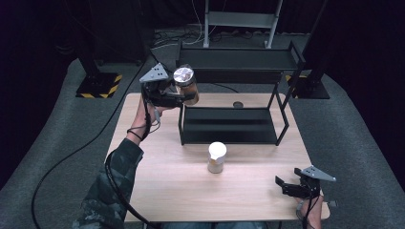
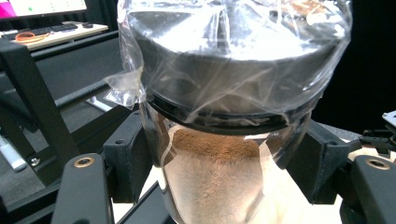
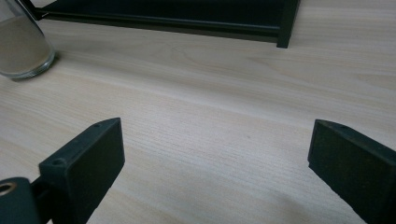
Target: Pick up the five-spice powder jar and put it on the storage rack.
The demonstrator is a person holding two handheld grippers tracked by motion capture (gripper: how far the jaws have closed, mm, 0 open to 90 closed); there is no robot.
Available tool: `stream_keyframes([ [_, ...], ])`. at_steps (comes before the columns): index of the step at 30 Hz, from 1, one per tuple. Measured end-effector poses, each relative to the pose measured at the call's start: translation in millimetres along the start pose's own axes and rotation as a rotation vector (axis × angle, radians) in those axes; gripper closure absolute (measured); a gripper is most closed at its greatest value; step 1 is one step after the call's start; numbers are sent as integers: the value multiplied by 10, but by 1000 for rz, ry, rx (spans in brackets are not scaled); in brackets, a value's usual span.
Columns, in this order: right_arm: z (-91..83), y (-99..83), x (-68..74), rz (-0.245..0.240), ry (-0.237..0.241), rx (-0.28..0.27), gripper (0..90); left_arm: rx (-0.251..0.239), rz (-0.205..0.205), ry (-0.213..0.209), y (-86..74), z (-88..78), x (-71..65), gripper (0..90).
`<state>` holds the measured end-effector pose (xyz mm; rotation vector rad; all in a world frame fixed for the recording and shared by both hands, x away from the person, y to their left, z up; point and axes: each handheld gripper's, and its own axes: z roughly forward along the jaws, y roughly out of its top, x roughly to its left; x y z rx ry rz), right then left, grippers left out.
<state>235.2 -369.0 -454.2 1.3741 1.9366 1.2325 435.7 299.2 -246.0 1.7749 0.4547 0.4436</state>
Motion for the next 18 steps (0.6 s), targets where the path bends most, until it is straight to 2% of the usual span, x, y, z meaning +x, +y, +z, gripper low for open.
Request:
stream_keyframes([
  [5,4,9,0,-2,0,5,28,-11,3,-2,52,-7,1,301],
  [18,8,17,7,-11,0,9,28,-32,28,5,311,-30,7,301],
])
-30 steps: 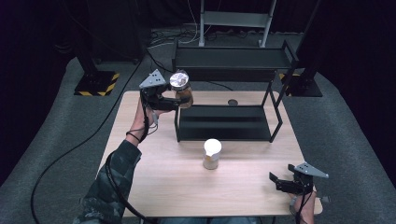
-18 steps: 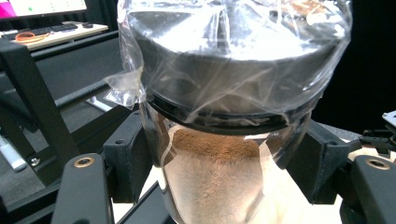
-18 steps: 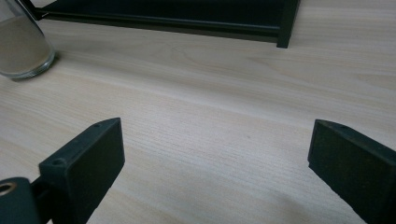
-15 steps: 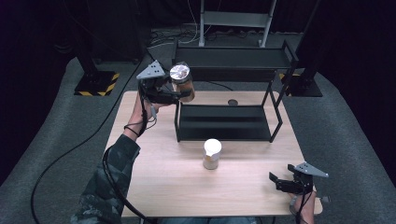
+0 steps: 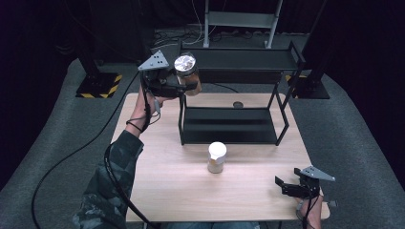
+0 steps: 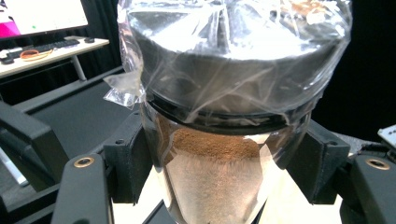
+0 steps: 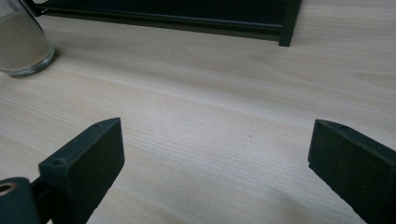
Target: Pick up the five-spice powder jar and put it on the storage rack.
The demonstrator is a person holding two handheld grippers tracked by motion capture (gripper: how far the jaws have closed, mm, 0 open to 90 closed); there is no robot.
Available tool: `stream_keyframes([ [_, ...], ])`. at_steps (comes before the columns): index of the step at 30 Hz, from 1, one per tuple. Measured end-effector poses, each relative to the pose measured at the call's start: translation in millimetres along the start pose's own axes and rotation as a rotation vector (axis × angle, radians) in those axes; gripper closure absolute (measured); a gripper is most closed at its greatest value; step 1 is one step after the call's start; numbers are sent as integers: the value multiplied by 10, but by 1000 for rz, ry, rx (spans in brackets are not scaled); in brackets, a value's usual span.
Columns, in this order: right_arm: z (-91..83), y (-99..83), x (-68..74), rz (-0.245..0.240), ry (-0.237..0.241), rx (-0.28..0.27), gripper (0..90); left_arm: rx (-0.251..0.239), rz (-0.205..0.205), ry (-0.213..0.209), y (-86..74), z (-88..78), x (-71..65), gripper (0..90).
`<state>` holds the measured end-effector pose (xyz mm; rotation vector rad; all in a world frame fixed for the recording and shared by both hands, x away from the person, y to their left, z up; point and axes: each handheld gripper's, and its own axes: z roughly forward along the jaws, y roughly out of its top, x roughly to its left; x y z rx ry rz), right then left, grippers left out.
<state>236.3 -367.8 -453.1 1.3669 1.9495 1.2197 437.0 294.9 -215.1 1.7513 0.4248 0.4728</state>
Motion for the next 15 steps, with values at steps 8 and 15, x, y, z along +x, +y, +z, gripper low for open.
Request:
stream_keyframes([
  [8,-8,-12,9,2,-3,-7,28,-8,1,17,136,2,27,301],
  [15,-2,-5,4,3,-2,-3,27,-16,6,30,269,8,45,301],
])
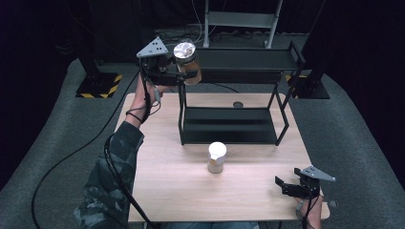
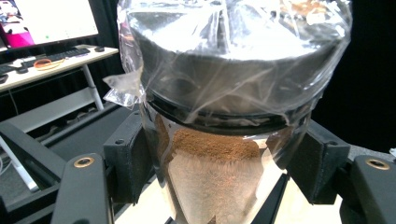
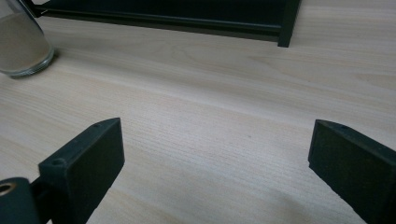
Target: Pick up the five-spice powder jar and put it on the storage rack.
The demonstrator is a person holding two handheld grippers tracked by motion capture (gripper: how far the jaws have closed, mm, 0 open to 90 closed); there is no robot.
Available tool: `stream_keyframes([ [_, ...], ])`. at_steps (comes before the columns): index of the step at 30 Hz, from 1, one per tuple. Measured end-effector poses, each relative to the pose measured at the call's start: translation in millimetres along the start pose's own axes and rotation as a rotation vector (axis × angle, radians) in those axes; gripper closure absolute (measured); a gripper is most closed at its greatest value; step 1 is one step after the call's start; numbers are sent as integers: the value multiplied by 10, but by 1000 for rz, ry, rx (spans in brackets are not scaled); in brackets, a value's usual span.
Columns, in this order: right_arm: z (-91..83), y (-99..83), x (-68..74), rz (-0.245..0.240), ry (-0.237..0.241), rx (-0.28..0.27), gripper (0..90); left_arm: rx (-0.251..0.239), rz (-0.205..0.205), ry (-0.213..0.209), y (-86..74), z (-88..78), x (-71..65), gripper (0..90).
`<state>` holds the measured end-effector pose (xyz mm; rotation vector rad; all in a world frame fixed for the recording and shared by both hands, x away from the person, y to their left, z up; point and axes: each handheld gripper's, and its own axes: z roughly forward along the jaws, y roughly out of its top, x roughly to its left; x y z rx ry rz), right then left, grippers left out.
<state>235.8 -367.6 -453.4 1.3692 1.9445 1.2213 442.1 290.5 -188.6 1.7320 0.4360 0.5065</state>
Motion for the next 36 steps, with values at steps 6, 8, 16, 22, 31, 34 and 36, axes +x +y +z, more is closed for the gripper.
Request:
stream_keyframes([
  [6,-2,-6,-6,2,1,-3,27,5,7,19,156,38,10,301],
  [8,-2,-3,-12,3,5,-2,27,7,8,25,193,51,13,301],
  [16,-3,-3,-21,5,9,-2,27,18,5,55,334,145,62,301],
  [22,-7,-9,-22,7,10,-5,26,24,-18,72,374,222,123,301],
  [31,-7,-14,-24,2,12,-7,26,58,-39,97,441,388,177,301],
  [34,-9,-20,-27,3,13,-11,26,69,-34,103,461,423,180,301],
  [36,-11,-19,-24,2,14,-10,26,73,-36,106,465,450,188,301],
])
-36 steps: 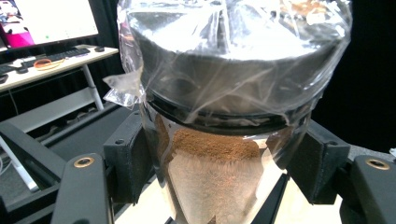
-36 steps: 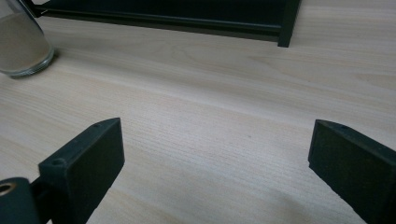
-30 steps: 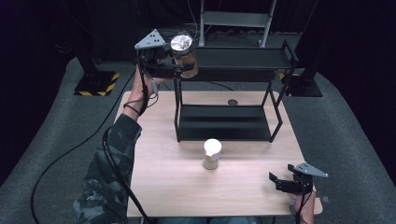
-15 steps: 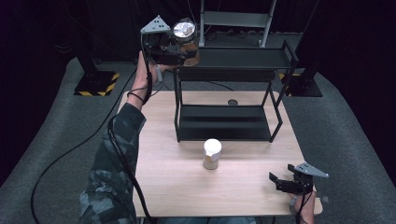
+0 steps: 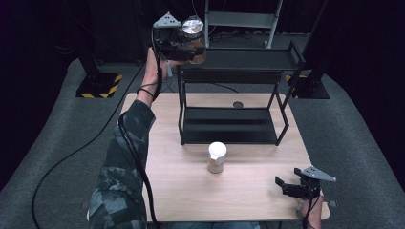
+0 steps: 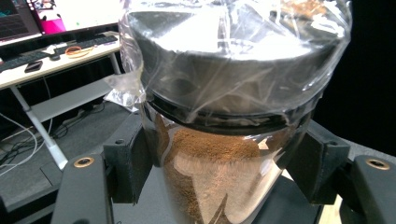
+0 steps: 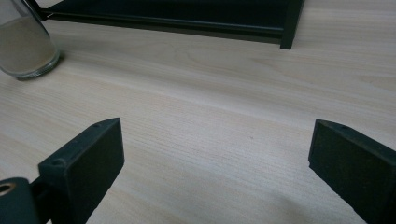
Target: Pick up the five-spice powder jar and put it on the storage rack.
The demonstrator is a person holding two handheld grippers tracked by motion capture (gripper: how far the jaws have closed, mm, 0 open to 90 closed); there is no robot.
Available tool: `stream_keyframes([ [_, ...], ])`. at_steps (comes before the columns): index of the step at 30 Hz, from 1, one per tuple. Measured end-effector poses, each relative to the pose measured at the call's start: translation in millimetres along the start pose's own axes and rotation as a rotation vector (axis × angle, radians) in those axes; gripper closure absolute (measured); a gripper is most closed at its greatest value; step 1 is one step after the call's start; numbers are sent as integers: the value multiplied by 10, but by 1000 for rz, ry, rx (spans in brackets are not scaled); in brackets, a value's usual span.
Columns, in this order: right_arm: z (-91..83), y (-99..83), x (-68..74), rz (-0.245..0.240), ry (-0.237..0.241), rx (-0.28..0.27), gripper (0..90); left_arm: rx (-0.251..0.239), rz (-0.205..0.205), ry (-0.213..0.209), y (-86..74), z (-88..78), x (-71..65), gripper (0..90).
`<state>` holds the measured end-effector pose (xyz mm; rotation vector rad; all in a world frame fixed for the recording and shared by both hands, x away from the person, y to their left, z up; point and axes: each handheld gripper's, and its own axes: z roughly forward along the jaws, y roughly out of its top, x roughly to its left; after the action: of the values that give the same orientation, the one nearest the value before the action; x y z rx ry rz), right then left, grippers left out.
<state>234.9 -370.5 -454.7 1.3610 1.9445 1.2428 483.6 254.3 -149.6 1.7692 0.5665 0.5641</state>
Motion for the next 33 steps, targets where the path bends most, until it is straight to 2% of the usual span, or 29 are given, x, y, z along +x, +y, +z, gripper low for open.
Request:
stream_keyframes([
  [7,2,3,1,-2,1,2,26,23,-11,7,36,125,28,301],
  [23,2,2,0,-8,3,1,27,121,-52,20,133,347,46,301],
  [26,2,3,0,-8,3,2,27,148,-73,41,170,398,22,301],
  [33,2,4,3,-8,1,2,26,170,-79,63,178,481,0,301],
])
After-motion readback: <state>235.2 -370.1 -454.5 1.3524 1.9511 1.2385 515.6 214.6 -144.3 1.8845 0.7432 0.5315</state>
